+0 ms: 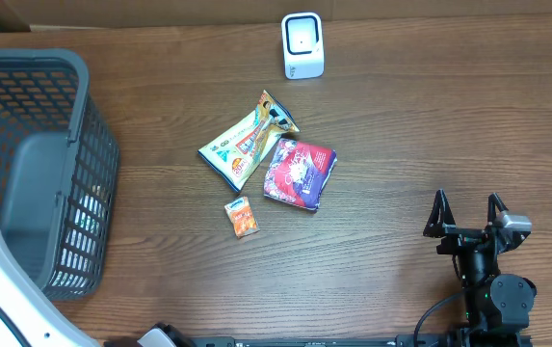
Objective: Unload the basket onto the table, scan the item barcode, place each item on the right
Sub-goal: 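Reach the left gripper back into the basket toward the white tube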
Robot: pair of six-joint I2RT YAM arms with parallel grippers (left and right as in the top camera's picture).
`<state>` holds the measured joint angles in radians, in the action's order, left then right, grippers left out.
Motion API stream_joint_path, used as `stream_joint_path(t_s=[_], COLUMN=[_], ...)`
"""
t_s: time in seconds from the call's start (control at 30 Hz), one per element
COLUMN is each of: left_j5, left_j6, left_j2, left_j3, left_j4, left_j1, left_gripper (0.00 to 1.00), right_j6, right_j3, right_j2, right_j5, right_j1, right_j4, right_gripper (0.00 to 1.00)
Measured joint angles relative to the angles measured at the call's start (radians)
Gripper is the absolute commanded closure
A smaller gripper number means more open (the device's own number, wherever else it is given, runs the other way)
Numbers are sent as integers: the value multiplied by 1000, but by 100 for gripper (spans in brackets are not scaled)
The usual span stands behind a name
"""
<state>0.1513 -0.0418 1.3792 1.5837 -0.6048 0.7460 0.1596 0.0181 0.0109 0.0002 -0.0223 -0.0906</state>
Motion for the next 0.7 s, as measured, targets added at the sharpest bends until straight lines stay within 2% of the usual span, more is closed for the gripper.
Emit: stream_joint_path(t_s=[0.13,0.33,0.57,0.7], left_j5=[-38,-203,-148,-113], left_j6=[-32,-63,-70,-77], left_j2=[0,7,93,141], left_j3=[-13,-15,-18,-18], left_j4=[-149,-435,-636,-657], left_j1=[0,0,0,1], left_gripper=[0,0,0,0], right_j6=[0,0,0,0], right_j3=[0,0,0,0], right_j2=[0,0,0,0], right_j5=[0,0,0,0], right_j1=[0,0,0,0], right_j4=[1,1,0,1], right_gripper=[0,0,0,0])
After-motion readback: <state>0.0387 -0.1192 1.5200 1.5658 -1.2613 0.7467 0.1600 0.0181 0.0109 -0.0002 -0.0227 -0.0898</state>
